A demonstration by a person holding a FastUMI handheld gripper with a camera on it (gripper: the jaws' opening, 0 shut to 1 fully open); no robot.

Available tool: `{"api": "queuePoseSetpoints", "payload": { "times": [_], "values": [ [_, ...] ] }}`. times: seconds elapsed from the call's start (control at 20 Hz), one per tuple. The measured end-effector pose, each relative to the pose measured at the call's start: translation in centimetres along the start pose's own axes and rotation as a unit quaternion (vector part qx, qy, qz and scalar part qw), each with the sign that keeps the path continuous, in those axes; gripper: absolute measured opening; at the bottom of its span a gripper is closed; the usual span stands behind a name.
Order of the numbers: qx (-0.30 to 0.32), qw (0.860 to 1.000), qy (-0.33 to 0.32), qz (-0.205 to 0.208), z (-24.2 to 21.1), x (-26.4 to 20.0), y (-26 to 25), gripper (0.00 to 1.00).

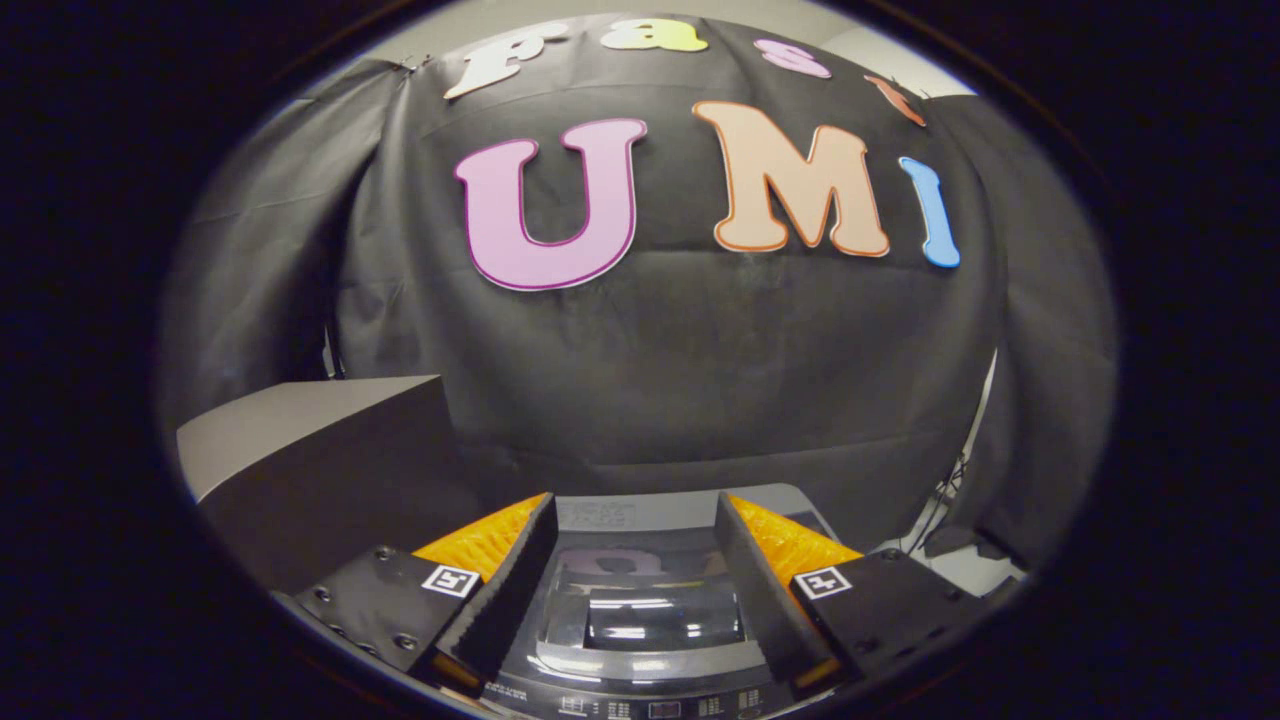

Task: Put the clothes into the washing machine and then close the washing machine lid.

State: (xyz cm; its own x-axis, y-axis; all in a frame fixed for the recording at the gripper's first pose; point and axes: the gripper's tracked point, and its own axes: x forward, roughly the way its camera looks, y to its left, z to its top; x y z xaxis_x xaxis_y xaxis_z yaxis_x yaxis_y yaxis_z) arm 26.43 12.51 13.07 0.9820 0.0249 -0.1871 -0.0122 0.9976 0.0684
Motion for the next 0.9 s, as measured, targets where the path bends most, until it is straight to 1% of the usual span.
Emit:
{"api": "queuePoseSetpoints", "payload": {
  "times": [0.25,0.45,0.6,0.9],
  "values": [
    [0.028,0.999,-0.015,-0.005,-0.6,-3.6,-2.4,0.98],
    [0.032,0.999,-0.032,-0.017,-0.8,-6.6,-5.0,0.98],
    [0.031,0.998,-0.051,-0.011,-1.3,-8.9,-6.2,0.98],
    [0.008,0.995,-0.097,-0.001,-2.5,-14.2,-7.1,0.98]
  ]
}}
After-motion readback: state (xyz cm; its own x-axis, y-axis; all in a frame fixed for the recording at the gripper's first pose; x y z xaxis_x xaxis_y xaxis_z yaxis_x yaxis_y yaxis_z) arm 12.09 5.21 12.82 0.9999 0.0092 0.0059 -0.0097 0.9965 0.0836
